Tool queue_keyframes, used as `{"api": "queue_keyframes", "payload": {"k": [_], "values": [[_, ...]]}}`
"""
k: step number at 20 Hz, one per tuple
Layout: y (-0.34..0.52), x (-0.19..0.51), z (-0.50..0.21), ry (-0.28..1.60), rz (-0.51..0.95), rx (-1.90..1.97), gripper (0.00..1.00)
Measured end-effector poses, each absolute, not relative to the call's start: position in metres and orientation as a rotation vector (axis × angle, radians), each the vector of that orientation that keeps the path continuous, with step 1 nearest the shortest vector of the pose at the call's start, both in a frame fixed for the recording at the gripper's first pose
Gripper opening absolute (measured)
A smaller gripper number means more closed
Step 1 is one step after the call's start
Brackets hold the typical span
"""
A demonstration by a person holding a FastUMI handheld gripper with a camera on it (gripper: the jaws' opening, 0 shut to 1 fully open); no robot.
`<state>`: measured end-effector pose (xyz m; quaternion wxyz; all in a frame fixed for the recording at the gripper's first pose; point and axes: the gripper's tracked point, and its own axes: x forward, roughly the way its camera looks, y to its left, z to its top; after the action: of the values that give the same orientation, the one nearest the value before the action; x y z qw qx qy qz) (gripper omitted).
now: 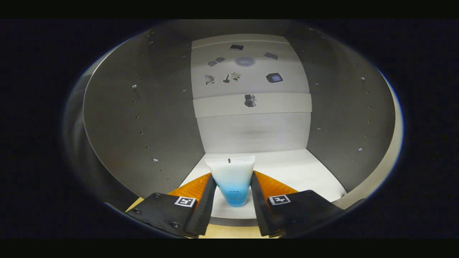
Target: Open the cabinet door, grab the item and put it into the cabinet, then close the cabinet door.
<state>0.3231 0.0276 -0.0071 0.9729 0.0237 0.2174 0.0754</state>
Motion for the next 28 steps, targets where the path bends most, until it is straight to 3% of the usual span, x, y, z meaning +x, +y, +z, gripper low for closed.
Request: {"api": "queue_keyframes", "payload": {"k": [2, 7, 8, 14, 20, 28], "values": [[0.026, 0.325, 0.002, 0.406, 0.147, 0.051, 0.65], [0.023, 0.294, 0.044, 0.309, 0.147, 0.022, 0.94], [0.025, 0.281, 0.058, 0.278, 0.158, 0.021, 0.96], [0.051, 0.157, 0.126, 0.139, 0.324, -0.022, 0.96], [0.044, 0.044, 0.142, 0.118, 0.395, -0.007, 0.95], [-0.035, -0.063, 0.164, 0.020, 0.316, -0.005, 0.96]]}}
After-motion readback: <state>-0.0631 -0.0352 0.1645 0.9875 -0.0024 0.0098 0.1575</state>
